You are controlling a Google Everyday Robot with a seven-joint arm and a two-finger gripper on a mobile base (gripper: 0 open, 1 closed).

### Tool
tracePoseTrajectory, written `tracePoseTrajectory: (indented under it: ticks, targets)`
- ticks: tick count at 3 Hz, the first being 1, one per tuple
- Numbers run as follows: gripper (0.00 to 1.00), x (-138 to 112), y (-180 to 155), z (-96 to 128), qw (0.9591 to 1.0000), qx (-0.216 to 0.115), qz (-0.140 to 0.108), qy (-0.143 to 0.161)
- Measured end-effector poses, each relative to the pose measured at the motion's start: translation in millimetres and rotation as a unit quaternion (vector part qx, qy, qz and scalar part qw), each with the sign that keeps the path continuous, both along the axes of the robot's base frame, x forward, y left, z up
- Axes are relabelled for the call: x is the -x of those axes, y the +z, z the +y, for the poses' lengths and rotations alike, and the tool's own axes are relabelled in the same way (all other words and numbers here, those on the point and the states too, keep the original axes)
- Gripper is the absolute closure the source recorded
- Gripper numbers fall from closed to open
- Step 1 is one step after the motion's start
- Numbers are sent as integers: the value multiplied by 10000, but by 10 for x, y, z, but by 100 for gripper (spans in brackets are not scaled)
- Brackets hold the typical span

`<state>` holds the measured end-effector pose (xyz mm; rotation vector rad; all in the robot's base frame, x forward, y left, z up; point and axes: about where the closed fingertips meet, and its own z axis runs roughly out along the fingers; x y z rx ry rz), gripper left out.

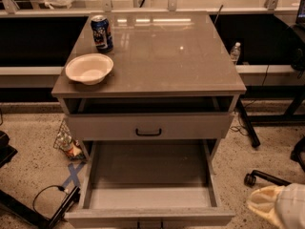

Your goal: Close middle drawer

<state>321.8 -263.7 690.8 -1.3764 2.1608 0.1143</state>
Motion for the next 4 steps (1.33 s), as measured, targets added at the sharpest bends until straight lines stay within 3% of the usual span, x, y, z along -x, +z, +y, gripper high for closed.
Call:
tracePoseTrajectory:
  ticks: [1,2,3,4]
  targets:
    - [100,316,-621,187,9994,150,275,-114]
    - [100,553,-1213,367,9984,88,533,-181]
    - [100,576,-1837,586,9967,-245,752,-160]
    - [100,380,-2479,985,9923,-726,1001,29]
